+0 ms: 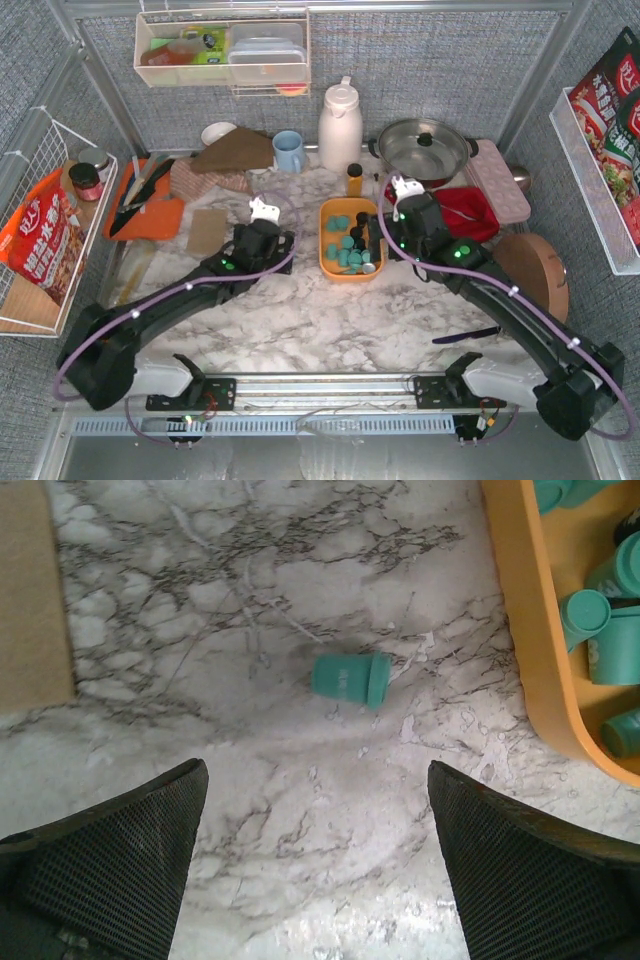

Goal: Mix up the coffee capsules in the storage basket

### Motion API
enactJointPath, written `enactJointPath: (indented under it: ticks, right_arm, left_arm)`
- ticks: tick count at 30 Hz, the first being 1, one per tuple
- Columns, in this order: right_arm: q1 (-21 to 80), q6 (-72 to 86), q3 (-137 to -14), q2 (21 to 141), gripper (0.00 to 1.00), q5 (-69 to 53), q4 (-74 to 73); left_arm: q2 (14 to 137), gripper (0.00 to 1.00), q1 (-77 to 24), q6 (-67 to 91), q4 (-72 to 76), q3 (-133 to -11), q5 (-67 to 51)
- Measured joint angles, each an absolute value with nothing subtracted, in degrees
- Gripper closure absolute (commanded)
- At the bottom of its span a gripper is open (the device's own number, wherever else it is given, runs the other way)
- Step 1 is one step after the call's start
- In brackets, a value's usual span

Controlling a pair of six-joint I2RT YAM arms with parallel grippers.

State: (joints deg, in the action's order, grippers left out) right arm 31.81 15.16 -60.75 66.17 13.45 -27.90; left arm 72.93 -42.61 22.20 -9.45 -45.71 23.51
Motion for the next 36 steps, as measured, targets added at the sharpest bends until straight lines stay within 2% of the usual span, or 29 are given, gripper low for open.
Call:
enactJointPath:
  ticks: [11, 19, 36]
  right_arm:
    - [30.7, 16.2, -51.7, 54.2, 0.01, 8.5, -25.3]
    - [30.7, 15.6, -50.8, 49.8, 0.01, 5.5, -25.6]
    - [30.7, 15.1, -50.0, 49.4, 0.01, 2.2, -26.3]
  left_arm:
    - [87.2, 0.0, -36.2, 17.3, -0.8, -47.7, 11.1]
    - [92.3, 0.21, -34.9, 17.0, 1.6, -49.5, 3.0]
    - [95.6, 0.31, -34.9, 18.1, 1.8, -48.6, 3.9]
